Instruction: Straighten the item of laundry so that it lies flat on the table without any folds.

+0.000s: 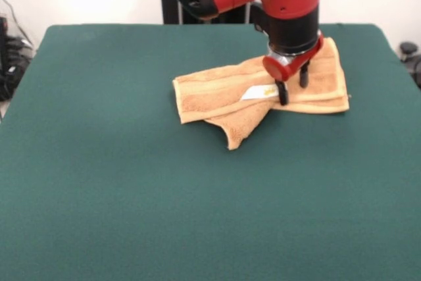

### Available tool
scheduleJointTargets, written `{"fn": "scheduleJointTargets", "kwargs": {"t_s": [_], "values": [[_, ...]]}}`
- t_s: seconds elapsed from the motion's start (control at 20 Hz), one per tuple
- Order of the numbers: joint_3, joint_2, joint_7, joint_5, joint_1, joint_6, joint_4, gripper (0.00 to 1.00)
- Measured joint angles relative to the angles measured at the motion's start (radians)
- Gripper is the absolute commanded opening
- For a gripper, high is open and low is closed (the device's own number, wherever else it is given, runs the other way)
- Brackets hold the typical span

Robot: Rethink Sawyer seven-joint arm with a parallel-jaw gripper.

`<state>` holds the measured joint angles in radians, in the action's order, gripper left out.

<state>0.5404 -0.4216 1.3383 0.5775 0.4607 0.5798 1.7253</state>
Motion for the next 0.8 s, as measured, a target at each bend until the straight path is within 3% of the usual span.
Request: {"fn": "scheduleJointTargets", "kwargs": {"t_s": [0.8], "values": [[-0.153, -0.124, 0.018, -0.104, -0.104, -0.066, 0.113, 1.0]]}}
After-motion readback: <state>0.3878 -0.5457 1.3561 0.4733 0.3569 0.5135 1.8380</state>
